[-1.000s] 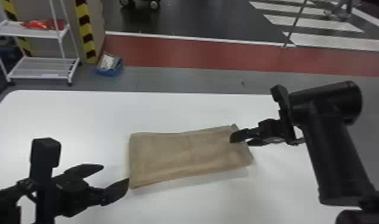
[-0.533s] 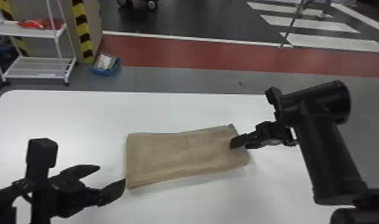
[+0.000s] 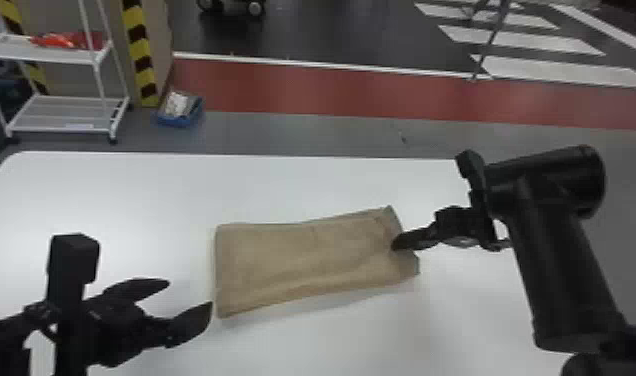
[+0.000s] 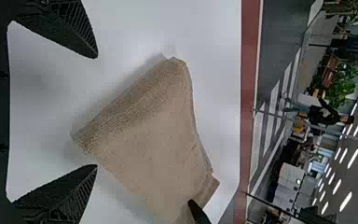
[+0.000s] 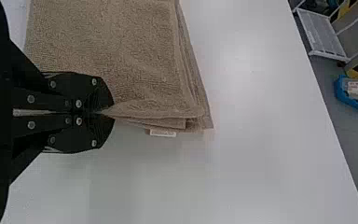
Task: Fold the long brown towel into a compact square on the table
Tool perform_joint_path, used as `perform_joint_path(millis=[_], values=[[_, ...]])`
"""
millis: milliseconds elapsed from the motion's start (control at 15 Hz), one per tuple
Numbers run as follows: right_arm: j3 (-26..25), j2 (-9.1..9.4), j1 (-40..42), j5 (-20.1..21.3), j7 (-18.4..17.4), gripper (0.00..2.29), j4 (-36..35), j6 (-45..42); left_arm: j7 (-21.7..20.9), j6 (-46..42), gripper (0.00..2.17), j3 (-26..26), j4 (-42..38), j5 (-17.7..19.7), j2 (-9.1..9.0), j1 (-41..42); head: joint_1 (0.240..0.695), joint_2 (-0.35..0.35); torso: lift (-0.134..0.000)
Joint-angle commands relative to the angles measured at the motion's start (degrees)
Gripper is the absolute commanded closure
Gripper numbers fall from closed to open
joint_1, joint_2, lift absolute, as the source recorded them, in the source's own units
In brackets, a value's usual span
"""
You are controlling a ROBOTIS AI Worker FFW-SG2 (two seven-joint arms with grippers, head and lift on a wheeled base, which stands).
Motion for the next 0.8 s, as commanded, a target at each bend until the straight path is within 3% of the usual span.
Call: perform_joint_path(millis=[0,133,333,533,733], values=[[-2.6,-0.32,1.0,-3.3,1.1,1.51,-2.5,0.7,0.0,0.2,0.04,0.0,0.0,-0.1,0.0,-0.1,0.695,-0.188,-0.123],[-5.5,-1.03,2.9,-4.3,3.5,1.51,-8.3,4.2,-0.5,0.4,0.04,0.3,-0.4,-0.1,0.0,-0.2,0.695,-0.184,-0.123],[-9.2,-4.37,5.9,-8.2,6.1,1.51,-16.2,10.2,-0.8,0.9,0.04,0.3,-0.6,-0.2,0.0,-0.3,0.695,-0.194,-0.123],[-13.1,-7.79,6.2,-12.6,6.5,1.51,-19.7,11.3,-1.2,0.9,0.04,0.3,-0.6,-0.3,0.0,-0.5,0.695,-0.231,-0.123],[-14.2,-7.18,4.4,-14.9,6.4,1.51,-20.3,11.3,-1.5,1.8,0.04,0.3,-0.9,-1.0,0.0,-0.5,0.695,-0.255,-0.123]])
